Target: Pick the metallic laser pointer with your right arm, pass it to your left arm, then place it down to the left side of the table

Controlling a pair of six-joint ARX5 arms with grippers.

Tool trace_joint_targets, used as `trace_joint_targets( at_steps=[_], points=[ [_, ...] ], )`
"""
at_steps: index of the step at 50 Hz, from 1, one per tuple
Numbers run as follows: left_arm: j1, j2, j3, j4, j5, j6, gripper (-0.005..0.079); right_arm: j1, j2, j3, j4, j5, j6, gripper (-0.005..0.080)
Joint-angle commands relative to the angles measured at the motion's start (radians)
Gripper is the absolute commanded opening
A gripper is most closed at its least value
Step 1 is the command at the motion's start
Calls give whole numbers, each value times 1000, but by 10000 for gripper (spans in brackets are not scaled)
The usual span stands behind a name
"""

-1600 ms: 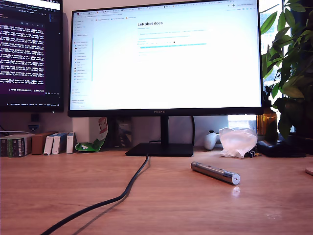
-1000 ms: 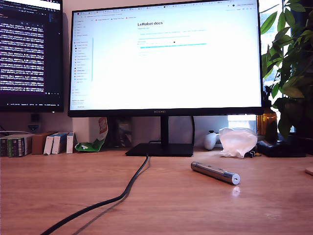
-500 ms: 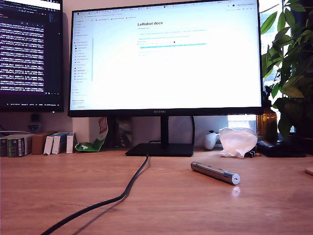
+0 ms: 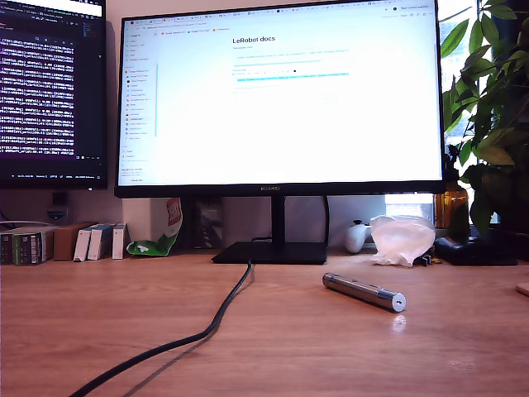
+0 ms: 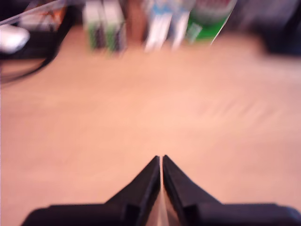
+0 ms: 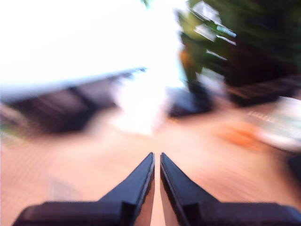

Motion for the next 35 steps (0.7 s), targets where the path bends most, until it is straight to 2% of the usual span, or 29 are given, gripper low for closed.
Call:
trace_joint_targets(
  at_steps=[1, 7, 11, 15, 21, 35],
  points=[
    [-2, -3, -30, 62, 9, -62, -23, -2, -5, 10, 72, -40, 51, -10],
    [-2, -3, -29, 211, 22, -229, -23, -2, -5, 64, 97, -62, 94, 27],
    [-2, -3, -24, 335, 72, -274, -23, -2, -5, 117, 84, -64, 93, 99],
    [-4, 0, 17, 381, 145, -291, -23, -2, -3, 171, 61, -64, 83, 171],
    [-4, 39, 138, 346, 227, -285, -4, -2, 33, 261, 0, -87, 48, 186],
    [-4, 316, 499, 25, 347, -27, 122, -2, 282, 462, -200, -101, -76, 235]
  ],
)
